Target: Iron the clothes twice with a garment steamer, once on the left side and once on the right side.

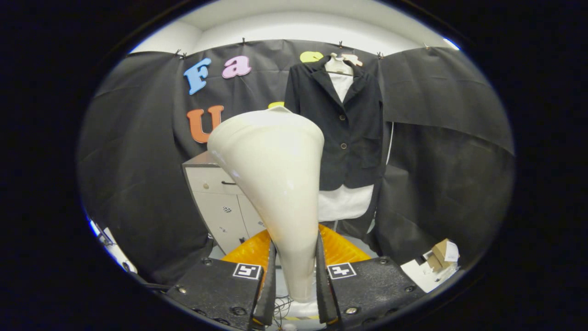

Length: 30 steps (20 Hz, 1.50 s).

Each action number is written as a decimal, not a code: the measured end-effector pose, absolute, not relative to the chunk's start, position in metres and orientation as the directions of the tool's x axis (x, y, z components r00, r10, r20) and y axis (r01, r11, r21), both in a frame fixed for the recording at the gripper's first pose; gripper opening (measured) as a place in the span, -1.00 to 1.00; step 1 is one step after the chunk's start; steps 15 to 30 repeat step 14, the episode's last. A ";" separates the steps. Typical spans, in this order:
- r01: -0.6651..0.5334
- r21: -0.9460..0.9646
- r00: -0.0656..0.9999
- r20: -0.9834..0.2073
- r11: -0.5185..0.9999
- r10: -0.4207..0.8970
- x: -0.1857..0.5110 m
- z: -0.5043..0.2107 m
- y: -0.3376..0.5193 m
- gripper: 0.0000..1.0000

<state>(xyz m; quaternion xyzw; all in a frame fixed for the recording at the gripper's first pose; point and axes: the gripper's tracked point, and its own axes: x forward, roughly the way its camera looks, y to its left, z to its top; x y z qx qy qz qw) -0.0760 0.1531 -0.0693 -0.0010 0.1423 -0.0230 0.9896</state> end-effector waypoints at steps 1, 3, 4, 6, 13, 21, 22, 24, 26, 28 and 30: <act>0.044 -0.006 0.959 -0.281 0.999 -0.044 -0.077 -0.069 0.152 -0.21; 0.045 -0.006 0.959 -0.280 0.999 -0.044 -0.079 -0.069 0.151 -0.22; 0.046 -0.002 0.959 -0.280 0.999 -0.045 -0.079 -0.069 0.151 -0.22; 0.045 0.004 0.958 -0.284 0.999 -0.042 -0.081 -0.070 0.150 -0.21; 0.054 0.012 0.954 -0.294 0.998 -0.049 -0.084 -0.070 0.141 -0.22; 0.054 0.014 0.954 -0.297 0.998 -0.047 -0.085 -0.070 0.141 -0.22; 0.054 0.014 0.954 -0.297 0.998 -0.047 -0.085 -0.070 0.141 -0.22; 0.054 0.014 0.954 -0.297 0.998 -0.047 -0.085 -0.070 0.141 -0.22; 0.054 0.014 0.954 -0.297 0.998 -0.047 -0.085 -0.070 0.141 -0.22; 0.054 0.014 0.954 -0.297 0.998 -0.047 -0.085 -0.070 0.141 -0.22; 0.054 0.014 0.954 -0.297 0.998 -0.047 -0.085 -0.070 0.141 -0.22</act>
